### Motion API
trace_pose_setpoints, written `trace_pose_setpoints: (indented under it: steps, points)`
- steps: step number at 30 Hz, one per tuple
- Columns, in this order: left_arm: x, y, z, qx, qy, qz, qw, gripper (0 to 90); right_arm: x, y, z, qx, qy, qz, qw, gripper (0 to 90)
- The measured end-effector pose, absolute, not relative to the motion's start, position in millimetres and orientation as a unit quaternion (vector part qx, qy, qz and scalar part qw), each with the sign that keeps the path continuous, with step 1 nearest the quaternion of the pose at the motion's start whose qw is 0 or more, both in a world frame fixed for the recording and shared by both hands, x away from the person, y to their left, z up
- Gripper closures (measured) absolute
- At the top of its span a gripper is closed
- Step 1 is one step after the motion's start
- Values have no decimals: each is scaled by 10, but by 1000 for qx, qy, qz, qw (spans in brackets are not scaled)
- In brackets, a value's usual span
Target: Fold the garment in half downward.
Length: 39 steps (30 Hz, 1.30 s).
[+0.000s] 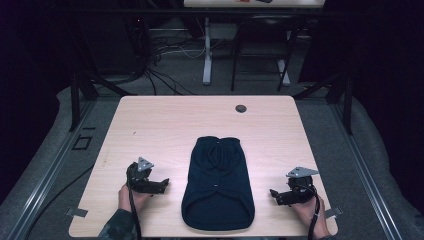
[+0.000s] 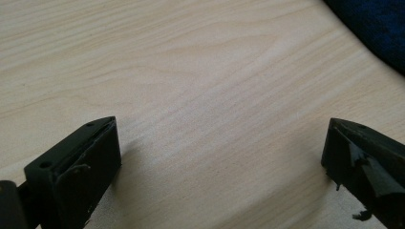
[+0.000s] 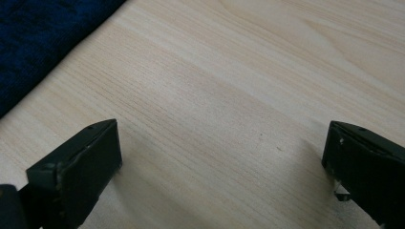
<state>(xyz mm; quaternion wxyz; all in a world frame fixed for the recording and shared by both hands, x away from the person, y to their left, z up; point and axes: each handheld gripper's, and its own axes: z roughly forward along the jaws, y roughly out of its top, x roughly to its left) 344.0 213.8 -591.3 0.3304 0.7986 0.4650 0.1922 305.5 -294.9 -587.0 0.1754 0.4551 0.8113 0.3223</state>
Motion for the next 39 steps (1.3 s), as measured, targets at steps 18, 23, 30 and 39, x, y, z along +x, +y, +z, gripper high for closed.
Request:
trace_pose_setpoints:
  steps: [18, 23, 30, 39]
  points:
    - [3474, 2132, -5854, 803, 468, 178, 323, 3, 3069, -2912, -5773, 463, 810, 321, 163, 5]
    - [3515, 2133, -5738, 799, 464, 190, 331, 3, 3070, -2876, -5696, 458, 809, 331, 160, 15]
    - [3615, 2049, -5644, 807, 451, 177, 337, 4, 3129, -2806, -5573, 450, 814, 333, 155, 18]
    - [3789, 1832, -5489, 821, 424, 173, 342, 5, 3326, -2662, -5432, 438, 819, 340, 149, 20]
